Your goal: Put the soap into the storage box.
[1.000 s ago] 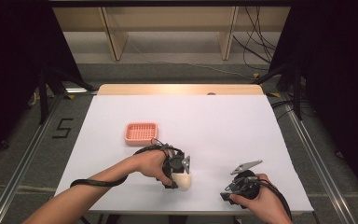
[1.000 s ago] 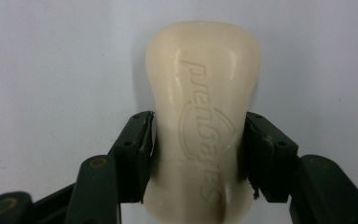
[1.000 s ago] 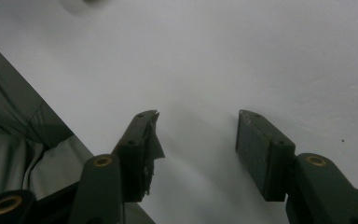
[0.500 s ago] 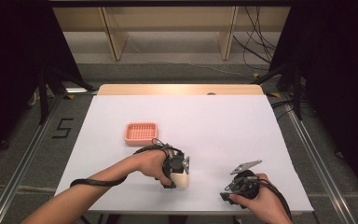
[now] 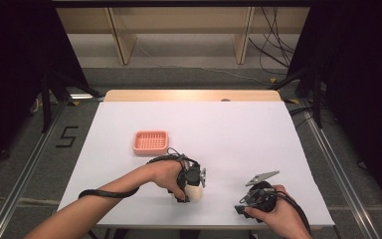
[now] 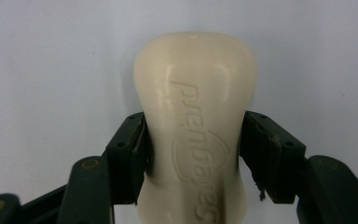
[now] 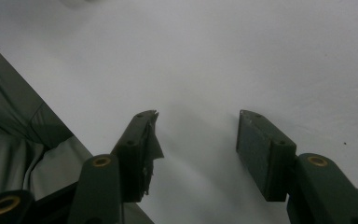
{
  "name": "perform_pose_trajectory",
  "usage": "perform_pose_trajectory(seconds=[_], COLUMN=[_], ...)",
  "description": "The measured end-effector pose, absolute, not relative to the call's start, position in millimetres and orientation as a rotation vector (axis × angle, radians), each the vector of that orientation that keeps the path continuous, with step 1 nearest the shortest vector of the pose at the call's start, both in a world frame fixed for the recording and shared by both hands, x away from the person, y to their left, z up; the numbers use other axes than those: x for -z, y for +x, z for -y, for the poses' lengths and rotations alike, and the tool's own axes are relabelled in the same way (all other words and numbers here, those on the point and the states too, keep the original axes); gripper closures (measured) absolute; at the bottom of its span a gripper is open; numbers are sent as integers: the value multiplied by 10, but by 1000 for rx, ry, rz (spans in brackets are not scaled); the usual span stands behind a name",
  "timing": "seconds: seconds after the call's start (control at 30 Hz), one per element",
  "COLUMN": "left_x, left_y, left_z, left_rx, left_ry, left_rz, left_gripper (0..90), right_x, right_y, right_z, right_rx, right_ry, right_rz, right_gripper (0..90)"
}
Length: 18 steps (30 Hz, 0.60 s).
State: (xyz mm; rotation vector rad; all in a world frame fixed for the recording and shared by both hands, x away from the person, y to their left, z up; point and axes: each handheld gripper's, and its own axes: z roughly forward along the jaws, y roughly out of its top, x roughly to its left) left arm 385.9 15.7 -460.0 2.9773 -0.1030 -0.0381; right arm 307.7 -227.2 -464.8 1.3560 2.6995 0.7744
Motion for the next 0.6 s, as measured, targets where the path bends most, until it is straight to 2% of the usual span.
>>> perform_pose_trajectory(seconds=[0.2,0.6], left_x=[4591,4591], left_y=[3872,3829], left_z=[-125,-175], left_rx=[31,12], left_ry=[2999,2949], left_rz=[124,111], left_gripper=[485,495], right_x=[4652,4657], right_y=[3053,3072], right_z=[2238,2272], right_rx=[-756,-788], right_ry=[1444,1370], right_rz=[-2669,-2698], right_gripper=[478,479])
